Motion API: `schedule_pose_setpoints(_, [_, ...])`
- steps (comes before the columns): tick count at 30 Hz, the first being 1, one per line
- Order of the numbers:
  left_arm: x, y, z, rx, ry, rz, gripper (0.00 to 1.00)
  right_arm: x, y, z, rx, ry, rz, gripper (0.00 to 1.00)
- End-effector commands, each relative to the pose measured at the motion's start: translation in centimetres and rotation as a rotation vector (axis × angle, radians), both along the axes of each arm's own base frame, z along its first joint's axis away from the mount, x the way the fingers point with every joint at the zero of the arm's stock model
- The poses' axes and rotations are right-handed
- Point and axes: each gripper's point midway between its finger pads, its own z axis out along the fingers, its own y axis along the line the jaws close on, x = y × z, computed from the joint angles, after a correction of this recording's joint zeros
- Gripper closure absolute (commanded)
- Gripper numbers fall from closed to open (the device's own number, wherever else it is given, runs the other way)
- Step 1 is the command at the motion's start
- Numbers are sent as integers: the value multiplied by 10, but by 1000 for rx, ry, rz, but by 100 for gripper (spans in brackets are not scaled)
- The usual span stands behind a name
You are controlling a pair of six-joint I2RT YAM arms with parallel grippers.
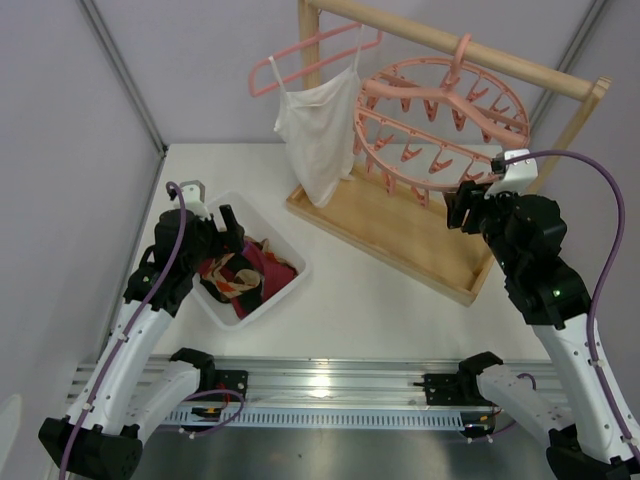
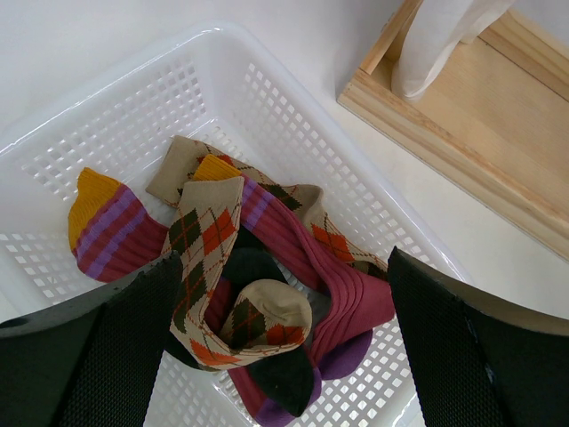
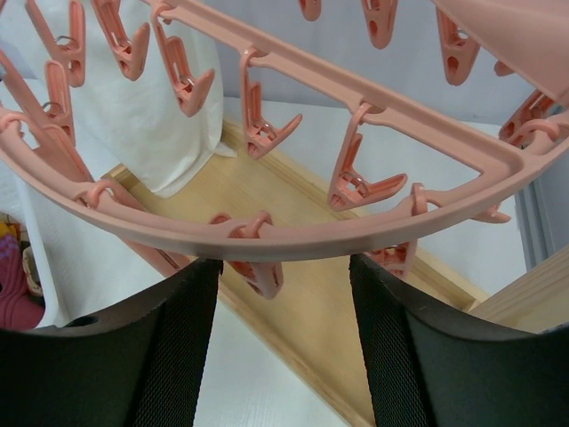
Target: Clip the socks to the hanger
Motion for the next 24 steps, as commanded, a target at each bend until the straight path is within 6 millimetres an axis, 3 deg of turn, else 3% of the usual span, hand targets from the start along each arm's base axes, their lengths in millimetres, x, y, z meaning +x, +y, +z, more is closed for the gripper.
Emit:
schedule_pose_setpoints(1, [1, 0, 1, 6, -9, -10, 1, -7, 2, 14, 30, -35, 10, 37])
schedule_pose_setpoints(9, [1, 1, 1, 7, -9, -7, 0, -12, 12, 9, 54, -33, 19, 37])
schedule_pose_setpoints(24, [0, 1, 3, 4, -15, -5, 1, 5, 5, 5, 12, -60, -88, 41])
